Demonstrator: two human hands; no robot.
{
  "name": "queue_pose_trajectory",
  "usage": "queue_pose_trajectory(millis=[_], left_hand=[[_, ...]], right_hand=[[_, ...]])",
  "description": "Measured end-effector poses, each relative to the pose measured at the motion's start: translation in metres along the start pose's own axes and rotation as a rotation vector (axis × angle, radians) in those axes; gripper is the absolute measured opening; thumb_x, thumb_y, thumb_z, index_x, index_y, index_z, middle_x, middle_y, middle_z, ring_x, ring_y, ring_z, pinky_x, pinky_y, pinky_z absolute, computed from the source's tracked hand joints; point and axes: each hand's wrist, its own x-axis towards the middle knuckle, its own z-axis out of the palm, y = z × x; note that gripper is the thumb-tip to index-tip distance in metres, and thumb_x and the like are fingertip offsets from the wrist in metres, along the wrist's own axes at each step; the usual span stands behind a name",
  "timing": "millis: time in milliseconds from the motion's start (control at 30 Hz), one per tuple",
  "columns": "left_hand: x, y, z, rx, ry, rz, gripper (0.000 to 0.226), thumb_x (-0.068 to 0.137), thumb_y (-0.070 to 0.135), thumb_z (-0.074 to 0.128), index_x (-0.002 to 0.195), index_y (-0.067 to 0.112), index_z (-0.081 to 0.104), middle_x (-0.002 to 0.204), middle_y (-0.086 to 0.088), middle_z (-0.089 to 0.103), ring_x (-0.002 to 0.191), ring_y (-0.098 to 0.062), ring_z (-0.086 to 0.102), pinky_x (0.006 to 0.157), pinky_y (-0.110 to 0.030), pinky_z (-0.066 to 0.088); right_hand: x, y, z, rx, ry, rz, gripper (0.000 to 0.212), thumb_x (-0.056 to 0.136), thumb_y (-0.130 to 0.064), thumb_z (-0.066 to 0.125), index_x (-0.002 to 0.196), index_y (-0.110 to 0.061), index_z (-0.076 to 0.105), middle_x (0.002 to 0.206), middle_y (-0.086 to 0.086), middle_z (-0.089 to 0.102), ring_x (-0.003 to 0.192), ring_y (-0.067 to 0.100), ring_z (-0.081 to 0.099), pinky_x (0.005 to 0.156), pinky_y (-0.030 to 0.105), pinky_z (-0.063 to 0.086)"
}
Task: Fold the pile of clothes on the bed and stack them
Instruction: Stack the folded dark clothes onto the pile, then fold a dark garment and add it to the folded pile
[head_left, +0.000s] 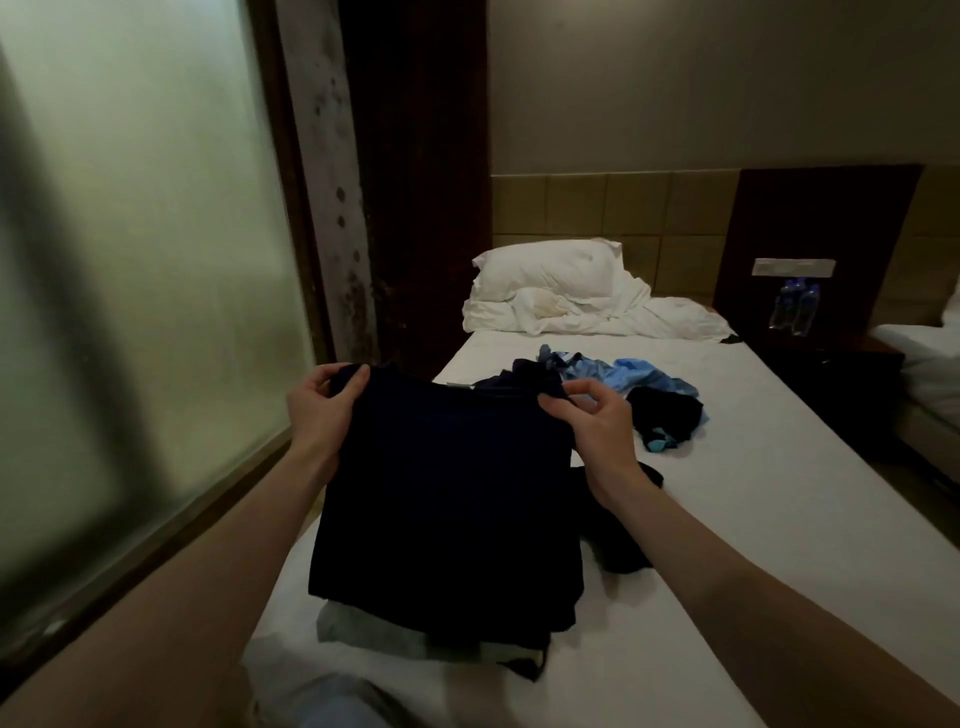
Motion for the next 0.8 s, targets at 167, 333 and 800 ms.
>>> queue_pose_trajectory(millis=[167, 333, 800], left_hand=[[0.045, -0.05, 0.008, 0.133, -0.082, -0.064, 0.011, 0.086, 0.026, 0.077, 0.095, 0.024, 0.071, 0.102, -0.004, 0.07, 0.096, -0.023, 0.068, 0.081, -0.036, 0.058], [0.085, -0.125, 0.053, 0.36, -0.135, -0.13, 0.019, 0.091, 0.015, 0.068, 0.109, 0.013, 0.062, 0.113, -0.006, 0.064, 0.107, -0.025, 0.061, 0.084, -0.033, 0.051], [0.021, -0.276, 0.089, 1.269, -1.137, 0.437, 0.083, 0.086, 0.07, -0.011, 0.158, 0.033, 0.009, 0.164, 0.013, -0.001, 0.15, -0.003, -0.006, 0.122, -0.028, -0.006]], right_hand=[[0.041, 0.059, 0.01, -0.177, 0.118, 0.169, 0.015, 0.079, -0.016, 0.08, 0.087, -0.014, 0.067, 0.084, 0.005, 0.075, 0.084, 0.023, 0.072, 0.08, 0.038, 0.059], [0.086, 0.124, 0.005, -0.581, 0.152, 0.352, 0.034, 0.088, -0.017, 0.061, 0.123, -0.015, 0.058, 0.125, 0.009, 0.061, 0.111, 0.026, 0.058, 0.098, 0.038, 0.048], [0.066, 0.257, -0.028, -1.563, -0.623, 0.006, 0.073, 0.096, -0.065, 0.003, 0.157, -0.025, -0.007, 0.163, -0.009, -0.018, 0.148, 0.009, -0.023, 0.123, 0.042, -0.005]])
